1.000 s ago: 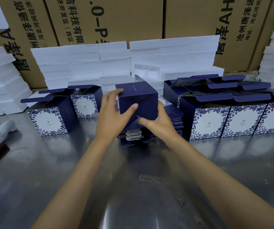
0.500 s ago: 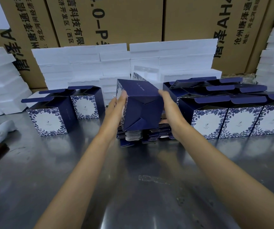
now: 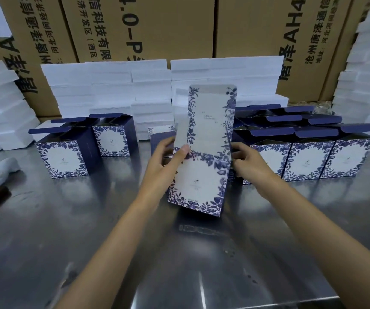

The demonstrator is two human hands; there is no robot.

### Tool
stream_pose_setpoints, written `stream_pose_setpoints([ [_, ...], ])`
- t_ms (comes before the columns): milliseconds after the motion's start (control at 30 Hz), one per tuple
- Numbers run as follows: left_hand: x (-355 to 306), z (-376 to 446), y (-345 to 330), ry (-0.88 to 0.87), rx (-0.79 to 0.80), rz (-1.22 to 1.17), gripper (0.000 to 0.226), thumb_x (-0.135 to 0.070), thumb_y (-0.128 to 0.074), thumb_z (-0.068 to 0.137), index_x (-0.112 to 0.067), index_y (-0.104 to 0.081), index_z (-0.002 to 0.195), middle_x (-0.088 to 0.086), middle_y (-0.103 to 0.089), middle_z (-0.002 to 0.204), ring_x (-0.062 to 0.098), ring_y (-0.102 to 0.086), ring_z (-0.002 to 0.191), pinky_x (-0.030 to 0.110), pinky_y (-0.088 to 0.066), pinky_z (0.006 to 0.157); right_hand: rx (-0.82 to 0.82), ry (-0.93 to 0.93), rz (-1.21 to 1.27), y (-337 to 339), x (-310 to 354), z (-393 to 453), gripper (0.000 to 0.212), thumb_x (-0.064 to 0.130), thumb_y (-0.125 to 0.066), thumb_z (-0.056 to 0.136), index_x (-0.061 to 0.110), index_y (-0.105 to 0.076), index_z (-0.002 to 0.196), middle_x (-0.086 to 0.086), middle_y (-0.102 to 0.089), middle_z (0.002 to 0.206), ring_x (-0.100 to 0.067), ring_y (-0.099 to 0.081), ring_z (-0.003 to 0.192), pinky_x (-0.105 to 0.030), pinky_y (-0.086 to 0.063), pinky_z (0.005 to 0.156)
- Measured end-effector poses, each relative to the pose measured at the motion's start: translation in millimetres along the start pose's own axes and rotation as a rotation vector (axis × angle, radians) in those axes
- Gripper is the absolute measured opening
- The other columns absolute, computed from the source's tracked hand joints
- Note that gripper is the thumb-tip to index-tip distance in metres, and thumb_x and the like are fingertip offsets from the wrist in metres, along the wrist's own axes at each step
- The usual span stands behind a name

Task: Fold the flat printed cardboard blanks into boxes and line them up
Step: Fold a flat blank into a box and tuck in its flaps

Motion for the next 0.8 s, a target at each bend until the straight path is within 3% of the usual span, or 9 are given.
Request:
stream_pose_setpoints([
  [67, 2, -8, -5, 0.006, 0.003, 0.009, 0.028, -0.066, -0.056, 0.089, -0.049, -0.064, 0.110, -0.025, -0.069, 0.110, -0.004, -0.064, 0.105, 0.023, -0.048, 0.088, 0.022, -0.037, 0.064, 1, -8, -5, 0.045, -0.007, -0.043, 0.097, 0.019, -0.062, 0.130, -0.010, -0.070, 0.101, -0.033, -0.065, 0.087, -0.053, -0.058, 0.088],
  [133, 8, -13, -6, 0.046, 0.002, 0.005, 0.025, -0.060, -0.046, 0.098, -0.047, -0.066, 0.107, -0.025, -0.070, 0.107, -0.002, -0.065, 0.104, 0.027, -0.049, 0.091, 0.049, -0.099, 0.195, 2, -14, -10, 0.049, -0.005, -0.042, 0.097, 0.021, -0.061, 0.135, -0.012, -0.071, 0.103, -0.019, -0.064, 0.081, -0.041, -0.060, 0.080],
  [200, 12, -18, -7, 0.070, -0.001, 0.017, 0.021, -0.053, -0.046, 0.101, -0.045, -0.065, 0.100, -0.023, -0.071, 0.097, -0.004, -0.067, 0.089, 0.017, -0.050, 0.075, 0.157, -0.155, 0.396, 1, -15, -17, 0.057, -0.002, -0.043, 0.089, 0.023, -0.059, 0.138, -0.015, -0.052, 0.100, -0.023, -0.048, 0.077, -0.030, -0.045, 0.065],
  [267, 17, -21, -8, 0.104, 0.003, 0.009, 0.016, -0.051, -0.052, 0.099, -0.041, -0.064, 0.100, -0.017, -0.069, 0.095, -0.004, -0.065, 0.080, 0.011, -0.047, 0.061, 0.329, -0.160, 0.571, 0, -13, -25, 0.073, 0.005, -0.047, 0.074, 0.023, -0.052, 0.144, -0.014, -0.045, 0.109, -0.032, -0.036, 0.088, -0.035, -0.036, 0.068],
  [333, 22, -22, -7, 0.163, 0.007, -0.048, 0.018, -0.049, -0.056, 0.097, -0.034, -0.061, 0.106, -0.009, -0.068, 0.102, -0.002, -0.066, 0.078, 0.013, -0.048, 0.057, 0.439, -0.126, 0.562, -1, -12, -33, 0.079, 0.019, -0.061, 0.073, 0.032, -0.045, 0.149, -0.003, -0.059, 0.130, -0.030, -0.053, 0.106, -0.039, -0.045, 0.087],
  [433, 27, -24, -10, 0.243, 0.055, -0.075, 0.030, -0.048, -0.065, 0.090, -0.031, -0.059, 0.114, -0.002, -0.068, 0.115, 0.010, -0.069, 0.095, 0.027, -0.053, 0.067, 0.395, -0.119, 0.298, -5, -17, -38, 0.106, 0.051, -0.085, 0.064, 0.041, -0.032, 0.155, 0.009, -0.050, 0.152, -0.020, -0.044, 0.142, -0.051, -0.028, 0.122],
  [500, 29, -25, -12, 0.279, 0.075, -0.051, 0.042, -0.049, -0.063, 0.080, -0.031, -0.059, 0.117, -0.001, -0.071, 0.113, 0.014, -0.071, 0.096, 0.032, -0.053, 0.070, 0.255, -0.137, 0.219, -8, -19, -36, 0.112, 0.052, -0.088, 0.063, 0.039, -0.028, 0.157, 0.010, -0.053, 0.149, -0.017, -0.051, 0.136, -0.045, -0.036, 0.117],
  [600, 25, -25, -12, 0.331, 0.082, -0.087, 0.056, -0.068, -0.060, 0.078, -0.030, -0.063, 0.118, -0.005, -0.075, 0.106, 0.009, -0.072, 0.090, 0.029, -0.056, 0.070, 0.125, -0.116, 0.270, -18, -20, -32, 0.082, 0.022, -0.082, 0.080, 0.035, -0.039, 0.150, 0.014, -0.065, 0.126, -0.006, -0.063, 0.112, -0.025, -0.047, 0.087],
  [800, 21, -24, -15, 0.396, 0.142, 0.005, 0.082, -0.091, -0.055, 0.061, -0.040, -0.061, 0.124, -0.011, -0.065, 0.129, 0.020, -0.055, 0.129, 0.051, -0.042, 0.111, 0.130, -0.092, 0.298, -24, -28, -31, 0.051, 0.013, -0.070, 0.087, 0.059, -0.054, 0.102, 0.025, -0.075, 0.092, 0.005, -0.070, 0.091, -0.013, -0.051, 0.070],
])
Point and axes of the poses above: each hand's wrist, its own z-axis towards the middle knuckle, its own y-axis out of the back of the hand, x = y × z, the point moved 5 cm from there along z, towards the middle knuckle
